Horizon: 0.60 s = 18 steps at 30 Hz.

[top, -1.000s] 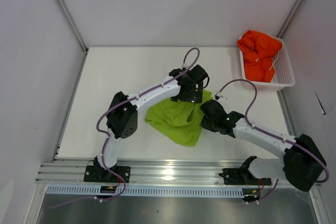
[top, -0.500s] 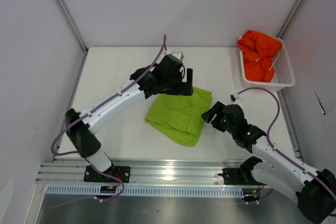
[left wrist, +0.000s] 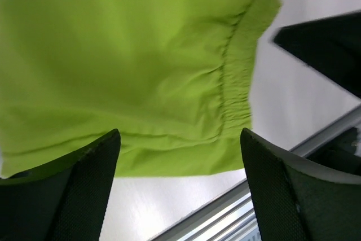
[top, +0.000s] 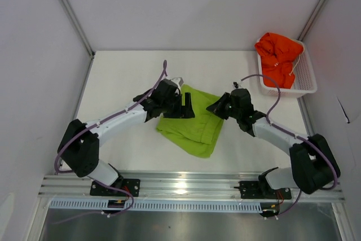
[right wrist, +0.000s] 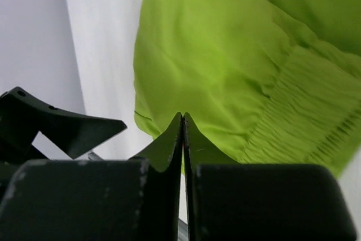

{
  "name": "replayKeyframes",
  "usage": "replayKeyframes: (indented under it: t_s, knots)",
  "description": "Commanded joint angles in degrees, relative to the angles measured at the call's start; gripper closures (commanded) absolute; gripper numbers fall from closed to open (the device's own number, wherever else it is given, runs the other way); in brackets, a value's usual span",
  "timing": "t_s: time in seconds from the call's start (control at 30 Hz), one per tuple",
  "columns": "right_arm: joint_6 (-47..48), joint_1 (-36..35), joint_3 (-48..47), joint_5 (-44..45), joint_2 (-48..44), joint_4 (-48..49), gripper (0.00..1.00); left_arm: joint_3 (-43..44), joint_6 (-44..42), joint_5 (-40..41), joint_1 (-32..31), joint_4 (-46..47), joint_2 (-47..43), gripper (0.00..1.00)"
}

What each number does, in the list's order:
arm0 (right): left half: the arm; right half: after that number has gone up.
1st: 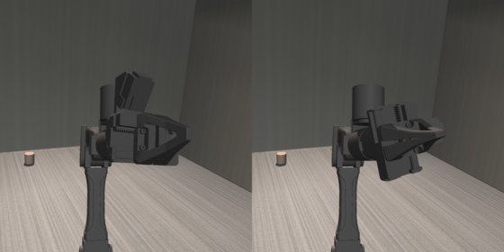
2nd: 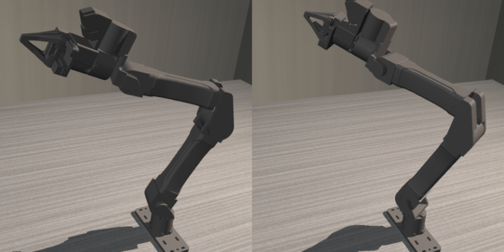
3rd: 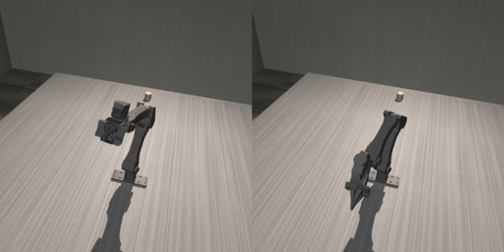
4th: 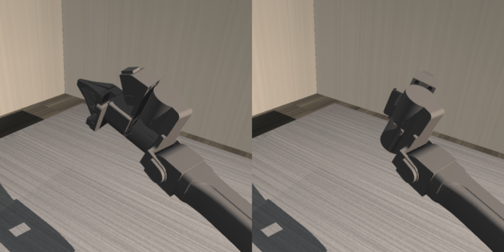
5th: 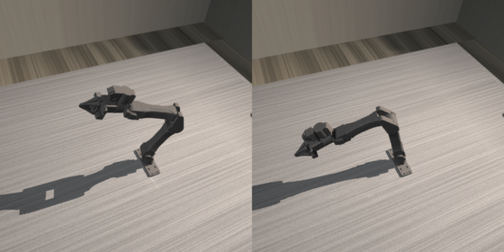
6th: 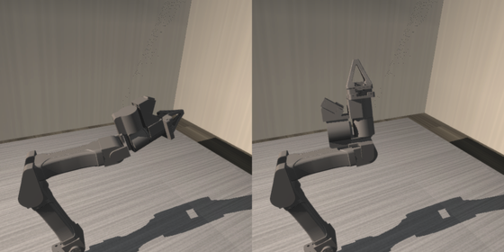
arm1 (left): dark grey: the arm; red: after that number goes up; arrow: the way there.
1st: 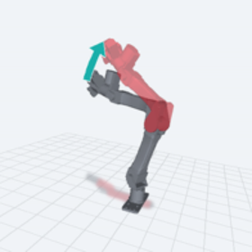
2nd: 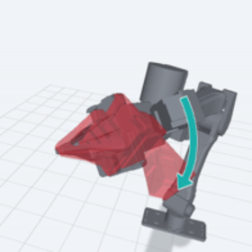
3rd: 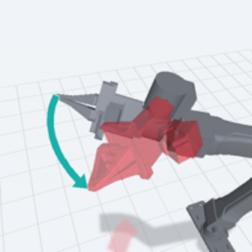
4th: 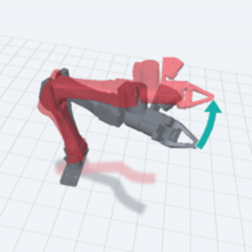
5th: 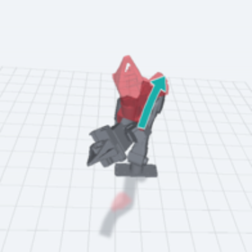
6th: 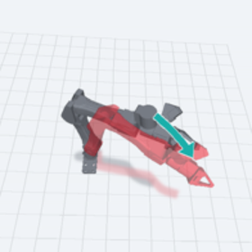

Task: Fold and stack the shorts
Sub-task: Fold the shorts

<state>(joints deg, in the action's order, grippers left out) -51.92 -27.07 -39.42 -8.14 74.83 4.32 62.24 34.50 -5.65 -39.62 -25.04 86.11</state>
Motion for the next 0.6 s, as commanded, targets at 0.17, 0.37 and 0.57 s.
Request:
replayKeyframes:
  t_s: [0.17, 0.37, 0.57]
  knots:
    - [-10.21, 1.58, -1.72, -13.91, 18.93, 30.37, 1.0, -3.69, -0.4, -9.47, -0.02, 19.76, 3.63, 0.44]
    - [-20.22, 4.65, 0.3, -19.36, 36.57, 55.59, 1.0, -11.61, 0.92, -11.31, -0.11, 29.25, 6.61, 0.66]
    - [-26.92, 5.8, 0.49, -20.25, 47.42, 69.25, 1.0, -21.36, 4.16, -10.53, -2.3, 39.71, 9.78, 0.75]
